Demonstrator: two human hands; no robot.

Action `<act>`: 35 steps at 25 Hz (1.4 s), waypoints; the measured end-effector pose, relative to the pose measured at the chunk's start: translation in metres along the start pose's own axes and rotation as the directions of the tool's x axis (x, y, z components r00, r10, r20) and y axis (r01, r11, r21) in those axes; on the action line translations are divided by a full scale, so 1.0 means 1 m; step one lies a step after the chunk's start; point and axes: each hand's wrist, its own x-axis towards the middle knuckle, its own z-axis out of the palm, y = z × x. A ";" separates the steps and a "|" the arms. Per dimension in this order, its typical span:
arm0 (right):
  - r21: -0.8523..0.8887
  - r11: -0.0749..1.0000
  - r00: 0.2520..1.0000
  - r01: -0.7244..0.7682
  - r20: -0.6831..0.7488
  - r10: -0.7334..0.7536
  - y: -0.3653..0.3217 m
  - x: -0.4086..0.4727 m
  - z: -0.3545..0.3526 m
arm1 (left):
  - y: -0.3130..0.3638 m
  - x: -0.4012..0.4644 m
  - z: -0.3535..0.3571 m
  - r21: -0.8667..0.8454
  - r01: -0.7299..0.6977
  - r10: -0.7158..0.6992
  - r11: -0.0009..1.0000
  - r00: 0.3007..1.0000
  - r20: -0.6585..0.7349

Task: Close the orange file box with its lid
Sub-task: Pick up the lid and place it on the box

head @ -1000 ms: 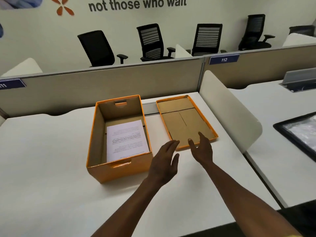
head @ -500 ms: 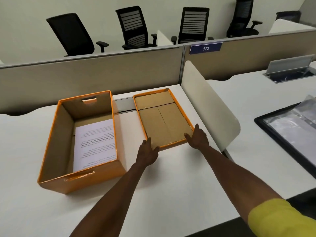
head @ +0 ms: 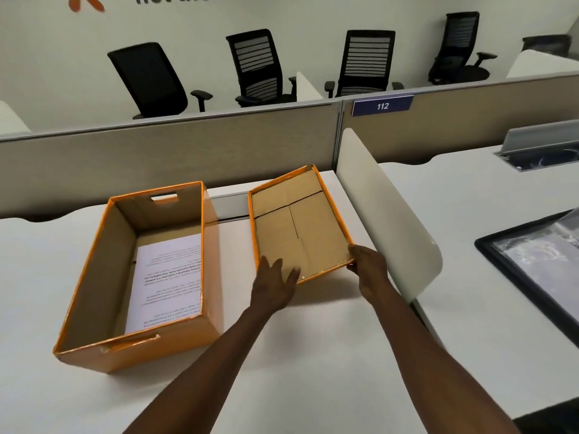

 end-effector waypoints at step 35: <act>-0.132 0.968 0.870 0.214 0.477 -0.128 0.024 -0.157 0.198 | -0.169 -0.113 -0.264 -0.606 0.038 -0.177 0.794 0.969 -0.171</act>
